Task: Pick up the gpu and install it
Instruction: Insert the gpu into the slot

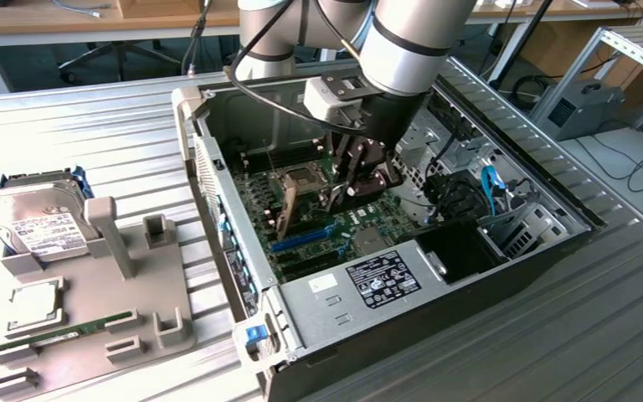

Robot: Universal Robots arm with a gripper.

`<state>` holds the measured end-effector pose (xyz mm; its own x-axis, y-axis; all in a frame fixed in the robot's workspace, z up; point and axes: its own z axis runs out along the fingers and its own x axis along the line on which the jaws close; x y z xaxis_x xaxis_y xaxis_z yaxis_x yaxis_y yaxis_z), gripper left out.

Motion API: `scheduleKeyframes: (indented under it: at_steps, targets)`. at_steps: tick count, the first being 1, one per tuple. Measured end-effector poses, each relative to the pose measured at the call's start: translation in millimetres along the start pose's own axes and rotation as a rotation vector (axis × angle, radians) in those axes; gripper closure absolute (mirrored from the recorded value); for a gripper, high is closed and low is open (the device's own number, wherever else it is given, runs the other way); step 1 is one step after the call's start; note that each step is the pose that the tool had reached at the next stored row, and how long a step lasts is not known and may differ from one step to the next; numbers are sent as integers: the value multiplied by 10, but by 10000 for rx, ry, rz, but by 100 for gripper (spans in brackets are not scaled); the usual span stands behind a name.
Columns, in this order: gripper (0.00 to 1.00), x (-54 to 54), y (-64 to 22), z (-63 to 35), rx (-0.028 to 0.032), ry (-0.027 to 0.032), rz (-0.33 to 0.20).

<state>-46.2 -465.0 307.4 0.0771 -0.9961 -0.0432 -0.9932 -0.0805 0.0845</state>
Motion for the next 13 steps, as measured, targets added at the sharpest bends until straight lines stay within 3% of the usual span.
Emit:
scheduleKeyframes:
  at_steps: [13]
  targets:
    - [74, 1, 5, 35, 0, 0, 0]
